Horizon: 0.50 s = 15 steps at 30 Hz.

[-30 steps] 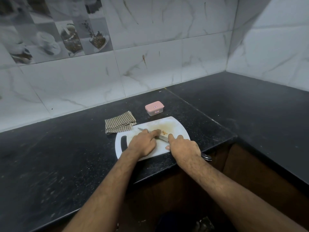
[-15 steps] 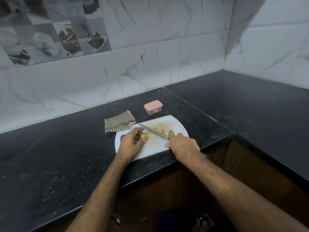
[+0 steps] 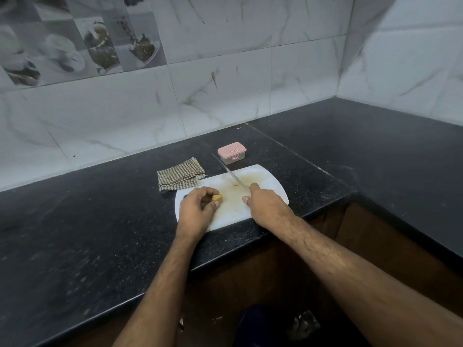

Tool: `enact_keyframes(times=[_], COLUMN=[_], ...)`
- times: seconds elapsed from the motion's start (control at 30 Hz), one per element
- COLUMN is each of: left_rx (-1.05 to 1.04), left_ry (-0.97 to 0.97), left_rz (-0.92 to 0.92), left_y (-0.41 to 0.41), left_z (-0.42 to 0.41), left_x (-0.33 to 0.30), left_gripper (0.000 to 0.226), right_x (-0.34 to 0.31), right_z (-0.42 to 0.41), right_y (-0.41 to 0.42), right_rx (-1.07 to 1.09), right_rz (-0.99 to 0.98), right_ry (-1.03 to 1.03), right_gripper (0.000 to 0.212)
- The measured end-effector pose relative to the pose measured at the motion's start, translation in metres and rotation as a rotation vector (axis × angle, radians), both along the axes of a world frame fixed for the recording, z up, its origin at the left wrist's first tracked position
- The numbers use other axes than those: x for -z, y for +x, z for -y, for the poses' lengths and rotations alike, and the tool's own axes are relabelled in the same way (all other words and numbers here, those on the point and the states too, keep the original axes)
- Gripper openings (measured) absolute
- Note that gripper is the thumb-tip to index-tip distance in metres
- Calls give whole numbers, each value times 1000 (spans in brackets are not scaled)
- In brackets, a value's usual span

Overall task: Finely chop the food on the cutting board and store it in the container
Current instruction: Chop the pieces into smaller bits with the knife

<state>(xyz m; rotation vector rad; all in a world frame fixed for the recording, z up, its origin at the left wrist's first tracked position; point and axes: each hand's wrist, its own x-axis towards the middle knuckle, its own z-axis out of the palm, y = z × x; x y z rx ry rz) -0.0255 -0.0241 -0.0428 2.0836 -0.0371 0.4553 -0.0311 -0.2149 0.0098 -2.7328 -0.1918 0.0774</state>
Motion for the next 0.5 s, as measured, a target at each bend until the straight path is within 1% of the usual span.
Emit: enact_keyframes(times=[0.07,0.17,0.27,0.43,0.5], left_rx=[7,68,85,69,52], left_ry=[0,58,111,74,59], left_rz=[5,20,-3,-69,-74], left_y=[-2,-3,-2,1,1], left_z=[-1,-2,-2,-2,0], left_x=[-1,0,0,2,2], left_gripper=[20,20,26,41,42], right_x=[-3,-3,4,15,19], right_z=[-8,-15,-14,-13,-14], right_y=[3,8,12,13,10], right_rx=[-22,-41,-53,-66,-74], right_rz=[18,38,9,63,95], right_ry=[31,88,90,59,44], right_gripper=[24,20,22,18,16])
